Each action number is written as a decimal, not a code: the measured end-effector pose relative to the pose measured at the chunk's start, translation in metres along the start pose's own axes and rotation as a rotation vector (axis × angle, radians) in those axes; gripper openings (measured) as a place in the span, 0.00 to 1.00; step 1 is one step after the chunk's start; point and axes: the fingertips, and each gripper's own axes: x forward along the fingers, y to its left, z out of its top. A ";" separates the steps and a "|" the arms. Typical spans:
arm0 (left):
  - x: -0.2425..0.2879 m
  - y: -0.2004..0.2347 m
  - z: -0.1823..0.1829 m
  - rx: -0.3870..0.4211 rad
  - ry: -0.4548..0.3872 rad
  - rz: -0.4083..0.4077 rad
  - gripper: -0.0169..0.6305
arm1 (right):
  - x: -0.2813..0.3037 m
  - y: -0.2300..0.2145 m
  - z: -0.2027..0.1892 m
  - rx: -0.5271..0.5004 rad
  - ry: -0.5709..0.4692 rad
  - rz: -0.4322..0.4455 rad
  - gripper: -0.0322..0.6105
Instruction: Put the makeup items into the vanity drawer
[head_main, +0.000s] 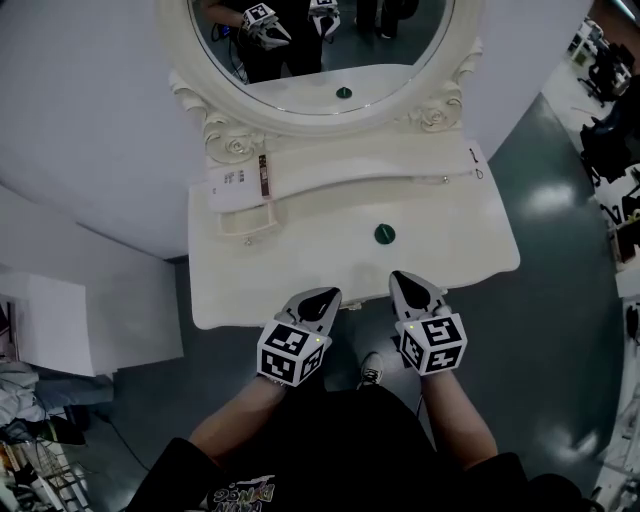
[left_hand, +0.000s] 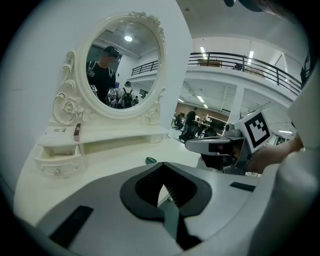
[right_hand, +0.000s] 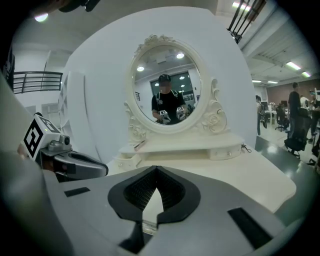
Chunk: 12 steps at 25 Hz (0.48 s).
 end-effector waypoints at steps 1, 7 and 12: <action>0.003 0.004 0.000 0.001 0.003 -0.004 0.04 | 0.005 -0.003 -0.001 -0.001 0.004 -0.012 0.09; 0.022 0.025 -0.003 0.007 0.030 -0.028 0.04 | 0.037 -0.021 -0.006 -0.016 0.035 -0.075 0.10; 0.034 0.042 -0.008 0.012 0.047 -0.038 0.04 | 0.065 -0.035 -0.013 -0.017 0.060 -0.104 0.10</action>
